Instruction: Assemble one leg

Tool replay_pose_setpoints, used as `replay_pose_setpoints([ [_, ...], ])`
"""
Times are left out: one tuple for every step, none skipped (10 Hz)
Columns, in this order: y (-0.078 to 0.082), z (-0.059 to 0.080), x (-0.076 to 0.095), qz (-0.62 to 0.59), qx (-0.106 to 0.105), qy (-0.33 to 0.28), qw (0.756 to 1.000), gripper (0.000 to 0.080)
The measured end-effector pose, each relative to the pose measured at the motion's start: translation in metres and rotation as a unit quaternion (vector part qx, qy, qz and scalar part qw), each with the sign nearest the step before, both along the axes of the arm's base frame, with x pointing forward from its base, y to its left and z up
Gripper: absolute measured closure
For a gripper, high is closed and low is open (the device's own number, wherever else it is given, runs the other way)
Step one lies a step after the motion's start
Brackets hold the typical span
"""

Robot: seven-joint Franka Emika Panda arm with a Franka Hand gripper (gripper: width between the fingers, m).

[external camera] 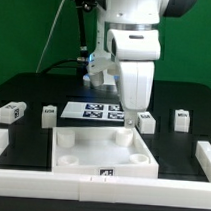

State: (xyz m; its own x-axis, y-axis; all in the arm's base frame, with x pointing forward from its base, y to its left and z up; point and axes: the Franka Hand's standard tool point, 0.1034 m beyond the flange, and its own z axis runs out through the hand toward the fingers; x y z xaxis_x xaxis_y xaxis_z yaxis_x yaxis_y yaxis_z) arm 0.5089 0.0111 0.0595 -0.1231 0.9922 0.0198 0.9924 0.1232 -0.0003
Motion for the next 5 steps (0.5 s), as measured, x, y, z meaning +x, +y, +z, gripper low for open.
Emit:
replay_pose_setpoints([
  [-0.005, -0.007, -0.008, 0.021, -0.003, -0.007, 1.0, 0.015],
  [-0.012, -0.013, -0.016, 0.037, -0.007, -0.011, 0.999, 0.015],
  [-0.025, -0.018, -0.024, 0.032, -0.01, -0.007, 0.999, 0.015],
  [-0.035, -0.019, -0.026, 0.018, -0.012, -0.004, 1.0, 0.015],
  [-0.033, -0.019, -0.026, 0.019, -0.012, -0.005, 1.0, 0.015],
])
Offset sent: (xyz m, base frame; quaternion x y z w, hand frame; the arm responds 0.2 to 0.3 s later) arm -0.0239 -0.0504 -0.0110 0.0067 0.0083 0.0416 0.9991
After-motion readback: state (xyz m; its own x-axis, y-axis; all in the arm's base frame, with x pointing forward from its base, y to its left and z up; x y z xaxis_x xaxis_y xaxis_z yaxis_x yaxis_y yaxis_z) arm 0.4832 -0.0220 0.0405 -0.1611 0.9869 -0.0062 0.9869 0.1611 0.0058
